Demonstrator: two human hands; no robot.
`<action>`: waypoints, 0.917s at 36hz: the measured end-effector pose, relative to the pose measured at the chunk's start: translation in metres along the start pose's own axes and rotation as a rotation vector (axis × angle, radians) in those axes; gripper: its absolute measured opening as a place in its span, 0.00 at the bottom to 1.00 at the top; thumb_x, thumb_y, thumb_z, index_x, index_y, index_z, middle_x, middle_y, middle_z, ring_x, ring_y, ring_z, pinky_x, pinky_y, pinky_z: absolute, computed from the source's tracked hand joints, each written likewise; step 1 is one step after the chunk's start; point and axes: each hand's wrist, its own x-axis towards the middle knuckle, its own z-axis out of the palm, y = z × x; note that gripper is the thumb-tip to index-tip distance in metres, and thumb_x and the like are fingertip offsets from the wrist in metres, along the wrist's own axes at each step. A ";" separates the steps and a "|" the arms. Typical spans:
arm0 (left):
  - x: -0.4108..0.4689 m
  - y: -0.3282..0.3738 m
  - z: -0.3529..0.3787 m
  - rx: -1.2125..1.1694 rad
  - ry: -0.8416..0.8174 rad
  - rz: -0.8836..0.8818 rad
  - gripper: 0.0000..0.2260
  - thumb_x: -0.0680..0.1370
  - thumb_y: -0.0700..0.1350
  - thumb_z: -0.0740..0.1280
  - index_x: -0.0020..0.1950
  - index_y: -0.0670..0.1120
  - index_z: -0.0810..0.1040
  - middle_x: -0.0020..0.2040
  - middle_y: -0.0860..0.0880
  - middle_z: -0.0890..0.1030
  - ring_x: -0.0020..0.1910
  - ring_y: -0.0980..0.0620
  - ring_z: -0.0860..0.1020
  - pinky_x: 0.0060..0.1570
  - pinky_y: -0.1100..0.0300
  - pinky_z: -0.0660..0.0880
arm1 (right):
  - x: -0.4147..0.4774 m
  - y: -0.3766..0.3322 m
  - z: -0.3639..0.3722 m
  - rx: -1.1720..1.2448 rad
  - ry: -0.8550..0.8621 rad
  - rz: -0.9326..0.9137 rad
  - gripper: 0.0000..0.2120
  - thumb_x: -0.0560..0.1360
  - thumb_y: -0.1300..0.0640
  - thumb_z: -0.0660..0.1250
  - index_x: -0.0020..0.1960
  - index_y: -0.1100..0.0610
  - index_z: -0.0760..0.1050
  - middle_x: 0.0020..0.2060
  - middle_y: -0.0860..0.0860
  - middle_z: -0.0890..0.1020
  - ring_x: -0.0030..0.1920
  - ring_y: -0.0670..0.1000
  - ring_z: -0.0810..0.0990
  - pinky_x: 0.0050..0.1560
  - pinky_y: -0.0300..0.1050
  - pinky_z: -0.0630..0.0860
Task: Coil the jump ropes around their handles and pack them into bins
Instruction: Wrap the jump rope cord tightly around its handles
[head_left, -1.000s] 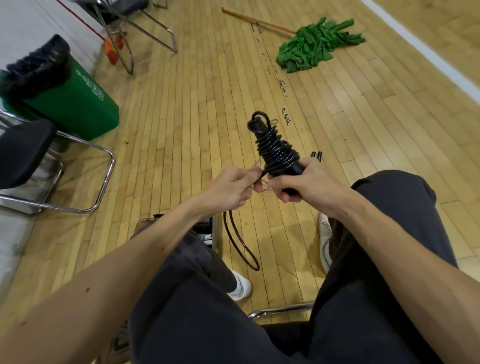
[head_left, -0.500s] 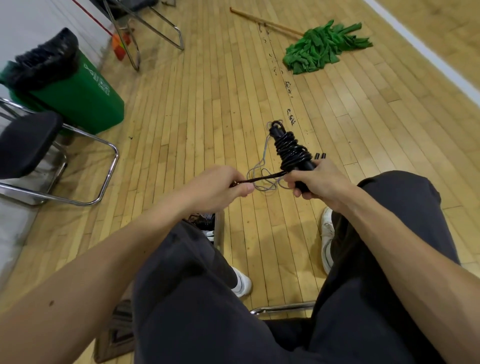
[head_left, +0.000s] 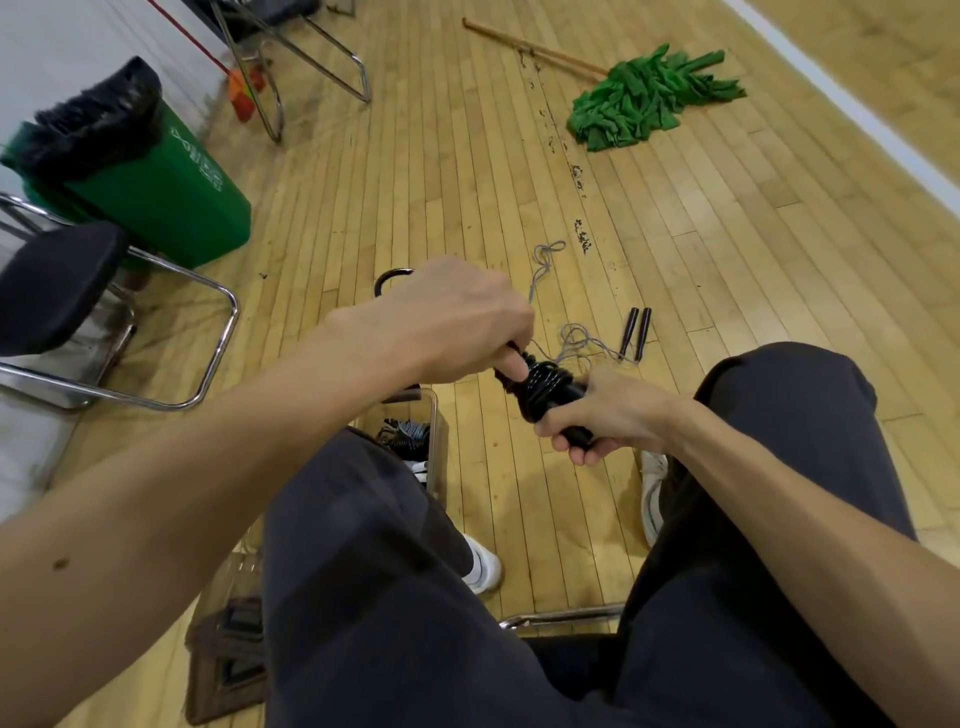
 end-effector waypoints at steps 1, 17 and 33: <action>0.002 0.000 -0.001 -0.006 -0.003 0.012 0.19 0.79 0.62 0.61 0.46 0.48 0.79 0.32 0.54 0.71 0.32 0.53 0.71 0.34 0.57 0.71 | 0.000 0.000 0.001 -0.036 -0.026 0.015 0.14 0.74 0.64 0.74 0.58 0.66 0.75 0.34 0.56 0.81 0.30 0.51 0.79 0.29 0.40 0.77; 0.033 -0.005 0.017 -0.301 -0.083 0.032 0.22 0.68 0.68 0.69 0.41 0.48 0.80 0.32 0.53 0.76 0.30 0.56 0.70 0.29 0.61 0.63 | -0.004 0.004 0.015 -0.451 -0.301 0.000 0.04 0.74 0.60 0.74 0.43 0.58 0.79 0.31 0.51 0.81 0.29 0.47 0.78 0.25 0.37 0.69; 0.019 -0.003 0.068 -1.145 -0.161 -0.119 0.14 0.68 0.56 0.76 0.37 0.46 0.78 0.26 0.57 0.70 0.26 0.60 0.66 0.31 0.67 0.63 | -0.005 0.005 0.017 -0.413 -0.442 -0.162 0.13 0.73 0.64 0.75 0.33 0.51 0.79 0.32 0.53 0.81 0.30 0.49 0.77 0.38 0.49 0.66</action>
